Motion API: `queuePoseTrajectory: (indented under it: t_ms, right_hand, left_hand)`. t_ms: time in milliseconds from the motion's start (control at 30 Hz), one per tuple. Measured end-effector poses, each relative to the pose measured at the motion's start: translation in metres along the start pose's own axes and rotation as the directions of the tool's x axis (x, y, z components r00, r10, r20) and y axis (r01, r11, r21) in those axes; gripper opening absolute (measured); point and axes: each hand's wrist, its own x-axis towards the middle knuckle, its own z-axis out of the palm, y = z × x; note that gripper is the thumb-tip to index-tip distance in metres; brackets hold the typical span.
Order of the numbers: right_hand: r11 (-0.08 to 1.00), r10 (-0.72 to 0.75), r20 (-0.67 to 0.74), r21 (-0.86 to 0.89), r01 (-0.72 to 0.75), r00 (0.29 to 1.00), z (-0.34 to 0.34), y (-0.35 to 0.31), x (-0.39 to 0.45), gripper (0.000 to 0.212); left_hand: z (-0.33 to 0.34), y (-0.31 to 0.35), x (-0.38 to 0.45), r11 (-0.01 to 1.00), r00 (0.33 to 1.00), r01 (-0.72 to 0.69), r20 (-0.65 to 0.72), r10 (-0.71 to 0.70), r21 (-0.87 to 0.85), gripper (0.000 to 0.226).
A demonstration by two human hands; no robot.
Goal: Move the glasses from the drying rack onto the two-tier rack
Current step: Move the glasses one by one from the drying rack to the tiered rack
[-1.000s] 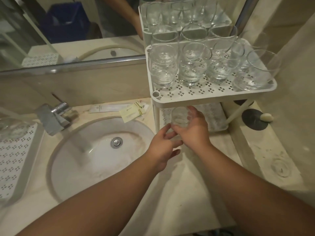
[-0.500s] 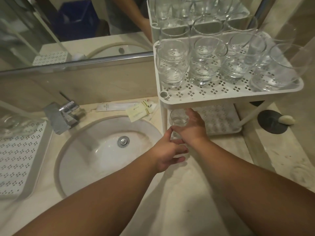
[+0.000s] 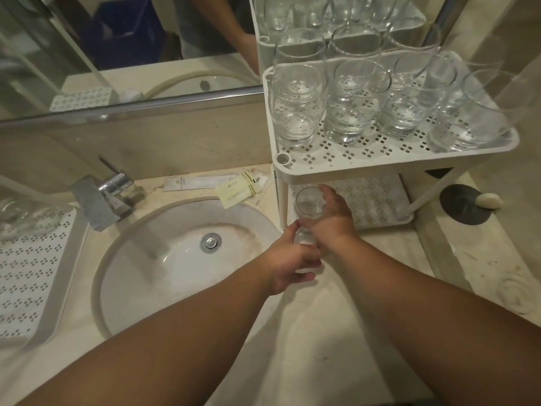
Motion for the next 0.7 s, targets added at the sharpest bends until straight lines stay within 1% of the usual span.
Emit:
queuePoseTrajectory:
  t_ms: [67, 133, 200, 267, 333, 367, 467, 600, 700]
  right_hand:
    - [1.000, 0.010, -0.008, -0.016, -0.010, 1.000, -0.002, -0.001, -0.002, 0.089]
    - [1.000, 0.015, -0.052, 0.009, -0.014, 0.999, -0.004, 0.001, -0.006, 0.085]
    - [0.998, 0.023, -0.147, 0.060, -0.014, 0.989, -0.005, 0.004, -0.013, 0.068]
    - [0.981, 0.063, -0.261, 0.193, -0.012, 0.963, -0.004, 0.008, -0.025, 0.047]
    - [0.949, 0.117, -0.340, 0.315, -0.005, 0.933, -0.003, 0.012, -0.037, 0.038]
    - [0.942, 0.129, -0.362, 0.335, -0.001, 0.923, -0.002, 0.012, -0.044, 0.038]
    - [0.944, 0.126, -0.364, 0.330, 0.001, 0.923, 0.003, 0.004, -0.066, 0.044]
    - [0.953, 0.118, -0.311, 0.303, -0.019, 0.943, 0.020, -0.014, -0.092, 0.028]
    - [0.944, 0.086, -0.266, 0.329, 0.006, 0.960, 0.038, -0.037, -0.108, 0.026]
  left_hand:
    - [-0.002, 0.000, -0.002, 1.000, 1.000, 0.009, -0.008, -0.009, -0.002, 0.088]
    - [-0.006, 0.001, -0.004, 1.000, 1.000, 0.022, -0.012, -0.022, -0.012, 0.080]
    - [-0.010, 0.000, -0.009, 0.999, 0.999, 0.032, -0.015, -0.032, -0.016, 0.068]
    - [-0.015, -0.002, -0.015, 0.999, 0.999, 0.036, -0.026, -0.036, -0.011, 0.055]
    - [-0.023, -0.006, -0.022, 0.999, 0.998, 0.032, -0.052, -0.033, -0.012, 0.045]
    - [-0.028, -0.008, -0.026, 0.999, 0.997, 0.027, -0.066, -0.028, -0.018, 0.041]
    - [-0.045, -0.012, -0.037, 0.999, 0.995, 0.011, -0.098, -0.014, -0.032, 0.035]
    - [-0.073, -0.014, -0.054, 0.999, 0.990, -0.029, -0.137, 0.027, -0.013, 0.034]
    - [-0.099, -0.014, -0.070, 0.998, 0.981, -0.057, -0.188, 0.052, -0.021, 0.033]
